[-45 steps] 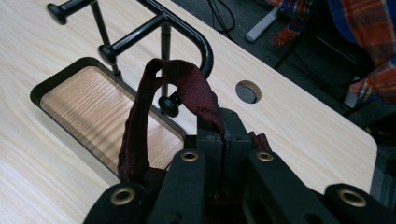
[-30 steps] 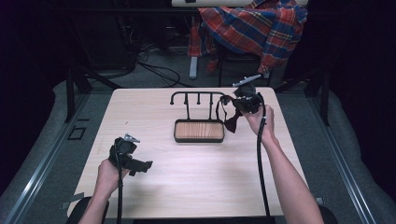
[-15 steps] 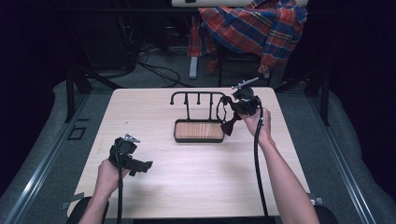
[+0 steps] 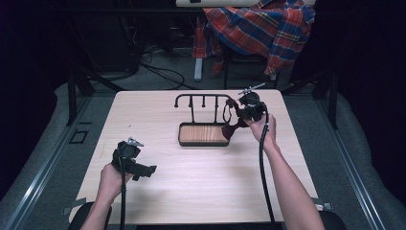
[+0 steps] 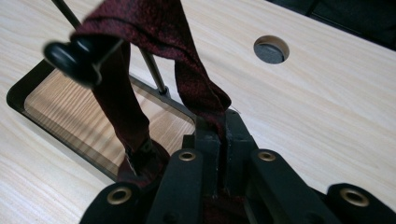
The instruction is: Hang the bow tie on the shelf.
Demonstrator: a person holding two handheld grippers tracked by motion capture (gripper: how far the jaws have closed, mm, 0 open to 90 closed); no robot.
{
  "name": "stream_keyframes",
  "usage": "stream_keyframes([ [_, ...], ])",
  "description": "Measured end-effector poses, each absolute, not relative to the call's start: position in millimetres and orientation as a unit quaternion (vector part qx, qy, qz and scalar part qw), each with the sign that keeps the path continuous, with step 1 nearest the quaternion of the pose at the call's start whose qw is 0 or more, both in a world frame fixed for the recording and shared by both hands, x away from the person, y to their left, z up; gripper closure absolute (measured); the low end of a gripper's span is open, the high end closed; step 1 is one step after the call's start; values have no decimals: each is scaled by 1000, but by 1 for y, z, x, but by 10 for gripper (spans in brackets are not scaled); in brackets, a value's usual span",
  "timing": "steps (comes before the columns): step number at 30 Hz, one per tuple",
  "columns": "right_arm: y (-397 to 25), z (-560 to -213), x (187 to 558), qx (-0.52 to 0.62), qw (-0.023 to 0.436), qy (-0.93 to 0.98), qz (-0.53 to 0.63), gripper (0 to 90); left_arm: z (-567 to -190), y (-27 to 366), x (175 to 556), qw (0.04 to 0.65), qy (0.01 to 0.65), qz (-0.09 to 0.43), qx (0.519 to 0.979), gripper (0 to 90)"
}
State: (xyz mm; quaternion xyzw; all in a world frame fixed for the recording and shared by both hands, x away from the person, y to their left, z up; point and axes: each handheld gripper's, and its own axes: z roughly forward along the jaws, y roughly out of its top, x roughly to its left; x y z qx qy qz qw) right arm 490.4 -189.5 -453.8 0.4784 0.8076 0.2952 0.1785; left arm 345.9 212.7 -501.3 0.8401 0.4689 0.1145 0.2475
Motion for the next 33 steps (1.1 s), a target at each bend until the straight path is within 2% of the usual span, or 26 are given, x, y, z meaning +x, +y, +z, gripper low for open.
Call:
stream_keyframes([
  [10,-188,-463,491,482,155,806,307,852,-501,213,346,248,469,116,840,2],
  [13,-187,-465,490,481,145,806,314,806,-501,212,346,248,468,116,841,2],
  [18,-187,-466,490,480,137,807,315,778,-501,212,346,247,468,116,841,2],
  [33,-194,-453,482,470,142,808,325,632,-501,212,345,248,468,115,840,2],
])
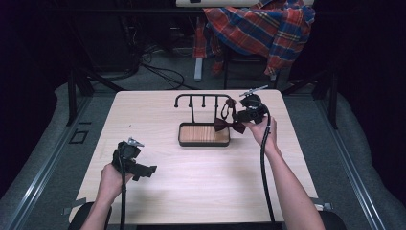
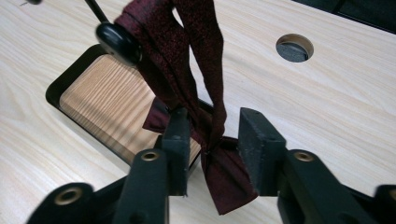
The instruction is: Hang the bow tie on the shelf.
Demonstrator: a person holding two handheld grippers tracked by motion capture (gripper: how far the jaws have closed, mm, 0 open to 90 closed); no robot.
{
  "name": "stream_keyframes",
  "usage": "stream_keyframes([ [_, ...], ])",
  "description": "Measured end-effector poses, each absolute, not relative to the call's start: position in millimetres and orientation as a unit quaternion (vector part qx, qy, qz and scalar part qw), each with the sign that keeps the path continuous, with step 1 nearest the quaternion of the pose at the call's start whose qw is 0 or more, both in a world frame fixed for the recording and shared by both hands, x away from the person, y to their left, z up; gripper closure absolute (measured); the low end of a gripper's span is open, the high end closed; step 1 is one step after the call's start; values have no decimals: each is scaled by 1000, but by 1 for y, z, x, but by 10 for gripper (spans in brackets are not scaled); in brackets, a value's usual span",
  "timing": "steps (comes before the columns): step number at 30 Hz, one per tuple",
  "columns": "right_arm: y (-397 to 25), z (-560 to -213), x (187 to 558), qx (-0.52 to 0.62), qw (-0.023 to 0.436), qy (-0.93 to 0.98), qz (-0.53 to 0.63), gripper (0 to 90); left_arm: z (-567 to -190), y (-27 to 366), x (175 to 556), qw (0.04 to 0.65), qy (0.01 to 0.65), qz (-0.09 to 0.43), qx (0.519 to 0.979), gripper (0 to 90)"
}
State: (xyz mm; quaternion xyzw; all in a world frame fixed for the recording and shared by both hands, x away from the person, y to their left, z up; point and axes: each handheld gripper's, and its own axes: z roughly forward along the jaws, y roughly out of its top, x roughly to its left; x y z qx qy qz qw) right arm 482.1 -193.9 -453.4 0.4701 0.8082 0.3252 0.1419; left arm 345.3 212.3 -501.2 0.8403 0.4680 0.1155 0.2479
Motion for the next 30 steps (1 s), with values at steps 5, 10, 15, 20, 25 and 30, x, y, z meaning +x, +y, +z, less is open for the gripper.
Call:
stream_keyframes([
  [5,-198,-446,477,467,145,811,321,507,-501,212,345,247,467,116,841,2],
  [10,-203,-438,470,460,139,820,311,367,-501,213,345,249,469,117,840,2],
  [15,-207,-428,458,447,143,828,307,268,-500,213,345,249,468,121,839,2],
  [20,-216,-415,441,437,143,832,311,190,-500,213,345,248,469,123,839,2],
  [25,-223,-407,423,428,139,838,309,153,-500,212,344,249,470,128,837,2],
  [30,-226,-409,405,414,134,846,306,134,-499,213,344,248,471,129,837,2],
])
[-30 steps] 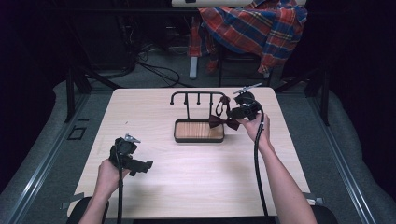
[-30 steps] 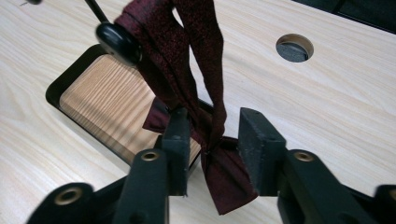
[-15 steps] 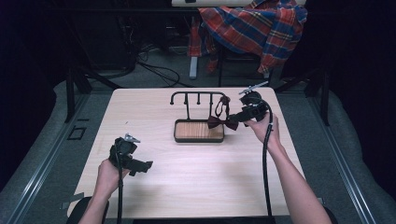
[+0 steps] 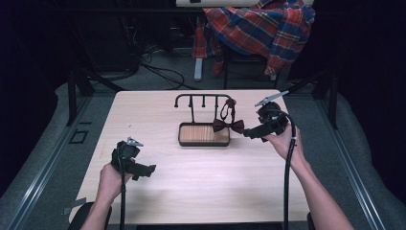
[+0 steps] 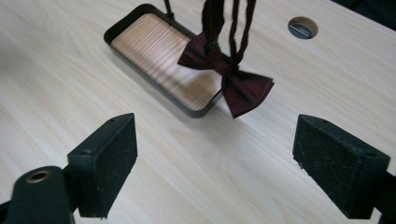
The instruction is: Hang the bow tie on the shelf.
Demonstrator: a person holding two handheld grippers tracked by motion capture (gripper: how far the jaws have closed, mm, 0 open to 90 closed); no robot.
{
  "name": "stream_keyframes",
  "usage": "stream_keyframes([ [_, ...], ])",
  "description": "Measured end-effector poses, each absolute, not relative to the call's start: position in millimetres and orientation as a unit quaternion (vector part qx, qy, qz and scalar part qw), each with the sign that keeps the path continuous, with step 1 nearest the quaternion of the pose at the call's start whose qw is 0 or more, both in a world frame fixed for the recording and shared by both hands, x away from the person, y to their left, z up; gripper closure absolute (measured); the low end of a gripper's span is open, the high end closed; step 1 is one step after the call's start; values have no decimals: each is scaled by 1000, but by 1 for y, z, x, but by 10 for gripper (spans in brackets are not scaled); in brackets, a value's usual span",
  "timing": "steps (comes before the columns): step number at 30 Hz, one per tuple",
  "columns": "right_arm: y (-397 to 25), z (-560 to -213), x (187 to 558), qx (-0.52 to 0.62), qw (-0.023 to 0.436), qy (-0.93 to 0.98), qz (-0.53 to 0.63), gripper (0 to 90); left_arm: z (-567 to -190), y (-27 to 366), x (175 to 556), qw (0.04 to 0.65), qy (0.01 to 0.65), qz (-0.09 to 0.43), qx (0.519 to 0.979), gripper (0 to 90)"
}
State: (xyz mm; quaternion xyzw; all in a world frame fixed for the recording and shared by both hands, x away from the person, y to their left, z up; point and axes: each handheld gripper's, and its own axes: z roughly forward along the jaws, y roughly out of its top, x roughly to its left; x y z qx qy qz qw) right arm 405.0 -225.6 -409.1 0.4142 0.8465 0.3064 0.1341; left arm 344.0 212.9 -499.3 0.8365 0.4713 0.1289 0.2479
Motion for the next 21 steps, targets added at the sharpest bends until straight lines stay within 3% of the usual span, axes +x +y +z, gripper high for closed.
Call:
stream_keyframes([
  [21,-240,-463,352,396,102,877,253,62,-499,212,344,245,469,129,839,3],
])
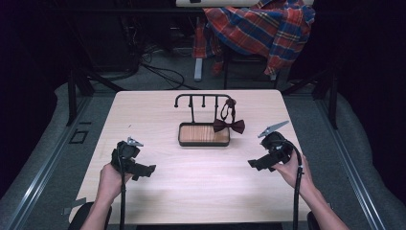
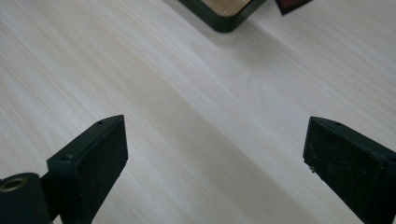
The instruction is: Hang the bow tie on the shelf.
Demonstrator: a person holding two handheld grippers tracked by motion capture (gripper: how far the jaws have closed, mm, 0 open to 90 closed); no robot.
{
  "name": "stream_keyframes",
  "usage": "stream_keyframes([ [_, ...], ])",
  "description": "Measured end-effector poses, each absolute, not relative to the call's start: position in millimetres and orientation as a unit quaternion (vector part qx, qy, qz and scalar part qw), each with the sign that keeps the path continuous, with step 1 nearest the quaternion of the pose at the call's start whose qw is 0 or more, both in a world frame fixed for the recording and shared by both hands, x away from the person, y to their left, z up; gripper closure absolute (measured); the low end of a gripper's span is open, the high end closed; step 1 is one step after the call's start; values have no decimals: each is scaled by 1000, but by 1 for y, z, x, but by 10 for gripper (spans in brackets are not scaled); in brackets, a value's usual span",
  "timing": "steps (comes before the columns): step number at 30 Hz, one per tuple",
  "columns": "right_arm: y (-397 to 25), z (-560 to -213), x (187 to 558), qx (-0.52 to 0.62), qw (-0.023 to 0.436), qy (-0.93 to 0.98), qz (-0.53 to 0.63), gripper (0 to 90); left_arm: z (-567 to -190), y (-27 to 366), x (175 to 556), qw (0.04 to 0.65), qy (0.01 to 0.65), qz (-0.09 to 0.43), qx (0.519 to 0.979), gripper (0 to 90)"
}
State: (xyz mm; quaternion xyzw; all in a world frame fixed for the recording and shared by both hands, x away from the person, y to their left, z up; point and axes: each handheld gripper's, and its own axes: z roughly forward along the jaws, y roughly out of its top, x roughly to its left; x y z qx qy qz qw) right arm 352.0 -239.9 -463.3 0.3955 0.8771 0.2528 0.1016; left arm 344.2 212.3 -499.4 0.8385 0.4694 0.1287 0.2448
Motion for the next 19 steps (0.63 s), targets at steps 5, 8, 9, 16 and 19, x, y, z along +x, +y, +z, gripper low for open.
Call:
stream_keyframes([
  [5,-249,-480,340,399,93,880,239,45,-499,212,344,245,469,130,838,3],
  [8,-250,-486,337,403,90,881,232,39,-499,211,344,244,468,130,840,3],
  [9,-252,-488,337,401,85,884,226,38,-499,211,344,244,467,130,840,3],
  [16,-249,-493,340,388,93,895,199,49,-499,211,344,244,466,129,841,3],
  [19,-249,-493,341,386,95,897,195,50,-499,210,344,244,466,128,841,3],
])
